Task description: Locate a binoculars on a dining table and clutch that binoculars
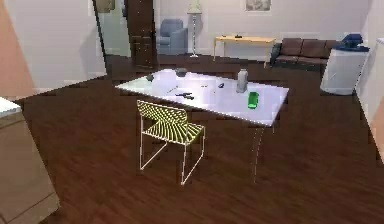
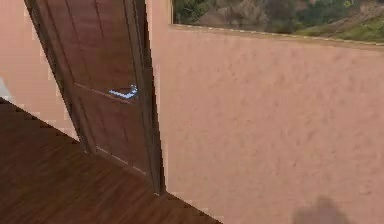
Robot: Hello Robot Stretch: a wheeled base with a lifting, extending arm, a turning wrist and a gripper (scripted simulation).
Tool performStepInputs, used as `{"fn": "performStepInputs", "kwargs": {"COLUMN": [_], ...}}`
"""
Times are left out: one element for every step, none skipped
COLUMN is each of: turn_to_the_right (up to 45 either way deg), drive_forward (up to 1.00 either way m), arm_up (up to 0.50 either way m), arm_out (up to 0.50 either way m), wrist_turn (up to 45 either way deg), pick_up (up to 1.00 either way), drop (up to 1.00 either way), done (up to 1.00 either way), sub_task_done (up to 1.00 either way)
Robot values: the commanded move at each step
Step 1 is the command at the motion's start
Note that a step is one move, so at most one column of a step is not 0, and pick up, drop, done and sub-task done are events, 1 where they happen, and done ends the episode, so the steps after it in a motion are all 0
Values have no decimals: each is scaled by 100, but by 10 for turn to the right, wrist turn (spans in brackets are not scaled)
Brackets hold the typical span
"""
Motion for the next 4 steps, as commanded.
{"fn": "performStepInputs", "kwargs": {"turn_to_the_right": [420,0,60,0], "drive_forward": [0,100,0,35], "arm_up": [0,0,0,0], "arm_out": [0,0,0,0], "wrist_turn": [0,0,0,0], "pick_up": [0,0,0,0], "drop": [0,0,0,0], "done": [0,0,0,0], "sub_task_done": [0,0,0,0]}}
